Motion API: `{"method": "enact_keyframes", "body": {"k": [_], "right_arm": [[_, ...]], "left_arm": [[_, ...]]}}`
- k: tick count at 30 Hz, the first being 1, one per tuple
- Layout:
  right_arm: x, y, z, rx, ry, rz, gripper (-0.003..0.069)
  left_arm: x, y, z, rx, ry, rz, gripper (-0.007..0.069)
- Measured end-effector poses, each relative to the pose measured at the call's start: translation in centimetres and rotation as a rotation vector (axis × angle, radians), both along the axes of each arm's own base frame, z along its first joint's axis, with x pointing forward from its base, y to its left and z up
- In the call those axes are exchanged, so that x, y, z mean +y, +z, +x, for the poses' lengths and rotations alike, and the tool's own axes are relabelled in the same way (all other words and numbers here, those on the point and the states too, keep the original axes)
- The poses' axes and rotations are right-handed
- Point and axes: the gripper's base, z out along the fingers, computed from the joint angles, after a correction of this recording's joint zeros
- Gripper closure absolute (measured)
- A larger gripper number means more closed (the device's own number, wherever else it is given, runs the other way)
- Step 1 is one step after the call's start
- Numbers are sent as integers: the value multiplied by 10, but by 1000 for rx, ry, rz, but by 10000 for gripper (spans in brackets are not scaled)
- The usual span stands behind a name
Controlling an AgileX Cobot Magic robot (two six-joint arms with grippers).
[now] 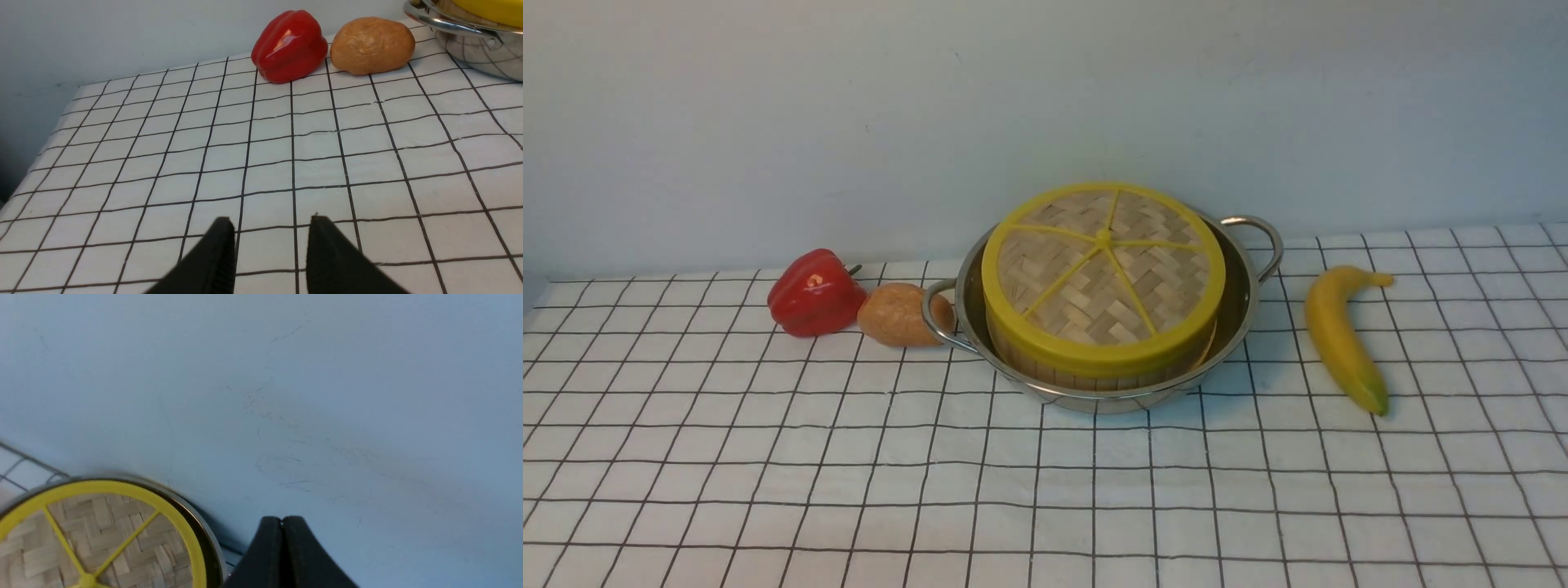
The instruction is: Place the steamer in the pot on the white tablecloth, and put the lid on the steamer.
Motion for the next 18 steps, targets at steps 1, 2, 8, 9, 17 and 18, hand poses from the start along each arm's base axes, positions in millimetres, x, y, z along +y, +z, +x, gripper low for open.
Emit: {"method": "enact_keyframes", "body": {"k": [1, 2, 8, 9, 17, 18], "right_arm": [[-1, 2, -2, 4, -19, 33, 672], [-1, 3, -3, 9, -29, 60, 673], [0, 0, -5, 57, -44, 103, 671], [-1, -3, -6, 84, -55, 91, 671], [-25, -16, -44, 185, -103, -6, 661], [-36, -20, -66, 204, -104, -25, 659]], "left_arm": [[0, 0, 0, 0, 0, 0, 382], [0, 0, 0, 0, 0, 0, 382], [0, 0, 0, 0, 0, 0, 382], [0, 0, 0, 0, 0, 0, 382], [0, 0, 0, 0, 0, 0, 382], [0, 0, 0, 0, 0, 0, 382]]}}
